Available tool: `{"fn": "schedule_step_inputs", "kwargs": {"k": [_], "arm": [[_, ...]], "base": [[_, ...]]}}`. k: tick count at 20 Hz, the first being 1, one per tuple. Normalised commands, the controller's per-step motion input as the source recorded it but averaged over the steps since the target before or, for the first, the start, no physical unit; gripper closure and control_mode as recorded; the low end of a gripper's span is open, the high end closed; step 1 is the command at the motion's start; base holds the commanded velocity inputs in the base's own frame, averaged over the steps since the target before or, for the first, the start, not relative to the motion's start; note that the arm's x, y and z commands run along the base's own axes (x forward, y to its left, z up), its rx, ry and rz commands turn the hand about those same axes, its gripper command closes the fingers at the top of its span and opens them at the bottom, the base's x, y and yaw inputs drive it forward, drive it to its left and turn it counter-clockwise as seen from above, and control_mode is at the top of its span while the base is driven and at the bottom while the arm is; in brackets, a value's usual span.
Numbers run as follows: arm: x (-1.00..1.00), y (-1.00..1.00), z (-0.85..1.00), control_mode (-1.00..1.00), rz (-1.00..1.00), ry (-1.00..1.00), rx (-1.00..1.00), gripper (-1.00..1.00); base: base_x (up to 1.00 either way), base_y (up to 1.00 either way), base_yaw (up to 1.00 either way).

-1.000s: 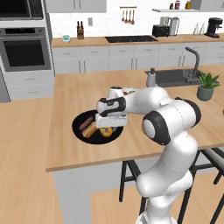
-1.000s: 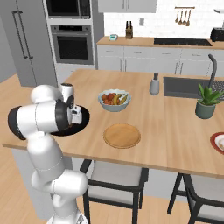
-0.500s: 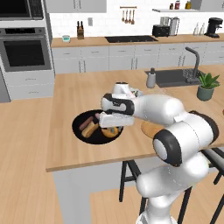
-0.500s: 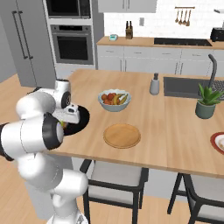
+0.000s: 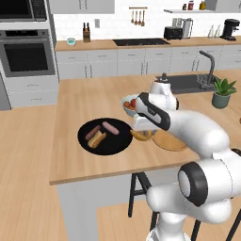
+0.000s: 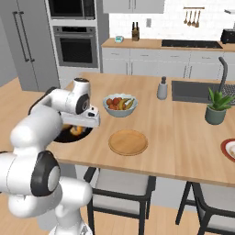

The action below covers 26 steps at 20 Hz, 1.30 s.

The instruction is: Place one bun and one sausage from the bowl on each plate.

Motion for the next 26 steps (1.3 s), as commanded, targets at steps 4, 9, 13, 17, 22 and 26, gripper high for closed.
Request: {"fn": "schedule_step_inputs", "kwargs": {"k": [4, 9, 13, 17, 22, 26], "arm": [[0.00, -1.00, 0.01, -1.00, -0.02, -0.06, 0.01, 1.00], [0.02, -0.97, 0.00, -1.00, -0.02, -0.06, 0.00, 1.00], [0.22, -0.72, -0.03, -1.00, 0.00, -0.07, 0.00, 1.00], [0.48, -0.20, -0.34, -1.00, 0.00, -0.04, 0.00, 1.00], [0.41, -0.07, -0.59, -1.00, 0.00, -0.01, 0.00, 1.00], [0.33, 0.00, -0.28, -1.00, 0.00, -0.01, 0.00, 1.00]], "base": [[0.00, 0.00, 0.00], [0.00, 0.00, 0.00], [0.00, 0.00, 0.00], [0.00, 0.00, 0.00], [0.00, 0.00, 0.00], [0.00, 0.00, 0.00]]}}
